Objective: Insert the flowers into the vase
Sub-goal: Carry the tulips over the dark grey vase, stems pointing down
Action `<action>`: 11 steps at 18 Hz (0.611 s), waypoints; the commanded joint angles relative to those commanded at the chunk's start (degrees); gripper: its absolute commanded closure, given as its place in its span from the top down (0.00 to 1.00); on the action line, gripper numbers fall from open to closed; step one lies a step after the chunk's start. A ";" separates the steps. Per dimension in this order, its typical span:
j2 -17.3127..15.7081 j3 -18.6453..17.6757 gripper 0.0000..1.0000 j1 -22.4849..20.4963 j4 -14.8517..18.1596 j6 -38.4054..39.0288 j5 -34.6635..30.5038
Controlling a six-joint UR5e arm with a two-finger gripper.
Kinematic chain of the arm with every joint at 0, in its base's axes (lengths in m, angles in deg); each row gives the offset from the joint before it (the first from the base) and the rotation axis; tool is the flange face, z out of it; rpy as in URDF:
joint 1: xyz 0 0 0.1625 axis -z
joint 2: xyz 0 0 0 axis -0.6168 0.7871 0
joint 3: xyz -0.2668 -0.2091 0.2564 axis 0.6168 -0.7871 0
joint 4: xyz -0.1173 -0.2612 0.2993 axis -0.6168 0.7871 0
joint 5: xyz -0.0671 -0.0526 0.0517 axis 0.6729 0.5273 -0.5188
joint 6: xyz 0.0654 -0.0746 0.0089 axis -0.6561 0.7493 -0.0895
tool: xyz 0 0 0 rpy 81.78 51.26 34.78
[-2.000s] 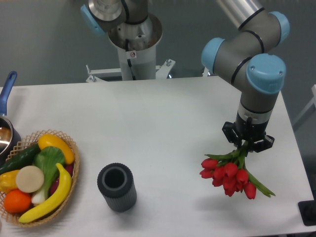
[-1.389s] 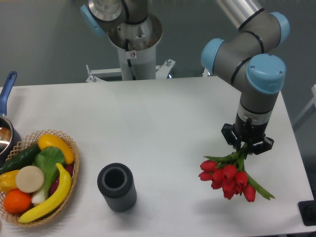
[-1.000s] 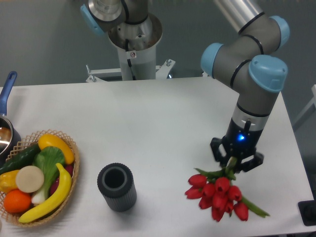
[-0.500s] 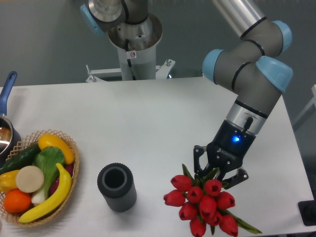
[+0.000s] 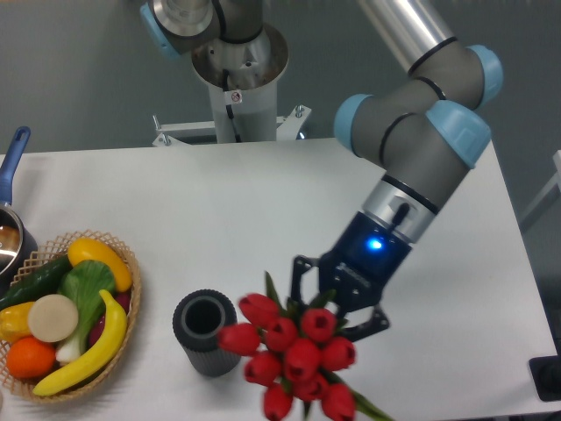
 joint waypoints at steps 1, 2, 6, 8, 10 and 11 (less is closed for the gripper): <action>-0.35 0.00 0.00 0.62 -0.35 0.00 0.88; -0.36 -0.17 0.00 0.97 -1.13 0.00 2.19; -0.88 -0.52 0.00 1.15 -2.37 0.17 7.56; -0.89 -1.05 0.00 1.15 -2.37 0.09 9.49; -0.97 -1.14 0.00 1.24 -2.37 0.09 10.90; -0.97 -1.14 0.00 1.67 -2.37 0.09 11.08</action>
